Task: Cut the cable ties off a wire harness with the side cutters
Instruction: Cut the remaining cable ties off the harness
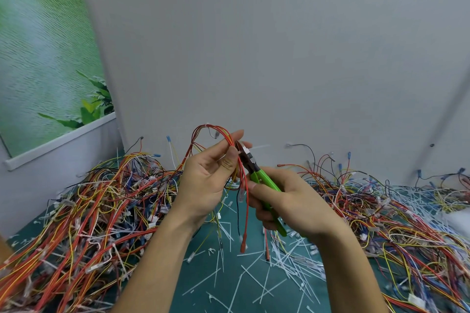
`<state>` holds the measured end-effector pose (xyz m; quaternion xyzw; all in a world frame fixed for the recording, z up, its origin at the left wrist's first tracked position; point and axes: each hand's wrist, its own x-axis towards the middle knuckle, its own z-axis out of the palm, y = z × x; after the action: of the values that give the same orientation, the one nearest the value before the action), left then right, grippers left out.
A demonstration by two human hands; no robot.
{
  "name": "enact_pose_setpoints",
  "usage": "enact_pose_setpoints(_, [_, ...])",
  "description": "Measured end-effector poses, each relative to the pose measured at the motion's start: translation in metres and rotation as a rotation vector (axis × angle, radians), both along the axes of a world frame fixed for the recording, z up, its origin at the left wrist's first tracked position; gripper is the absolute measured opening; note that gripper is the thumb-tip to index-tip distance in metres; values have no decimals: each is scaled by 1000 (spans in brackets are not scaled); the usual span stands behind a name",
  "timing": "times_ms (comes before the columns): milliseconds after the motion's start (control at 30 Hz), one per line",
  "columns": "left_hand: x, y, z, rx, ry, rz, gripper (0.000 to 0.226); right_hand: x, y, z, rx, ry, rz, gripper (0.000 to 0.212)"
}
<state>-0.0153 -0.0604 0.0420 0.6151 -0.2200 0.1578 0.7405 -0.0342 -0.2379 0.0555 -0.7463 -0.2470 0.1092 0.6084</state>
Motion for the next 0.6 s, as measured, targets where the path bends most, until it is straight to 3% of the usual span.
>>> enact_pose_setpoints(400, [-1,2,2,40,-31,-102,27,-2,0,3,-136,-154,2,8])
enact_pose_setpoints(600, [-1,2,2,-6,-22,-141,27,2,5,-4,-87,-151,-36,20])
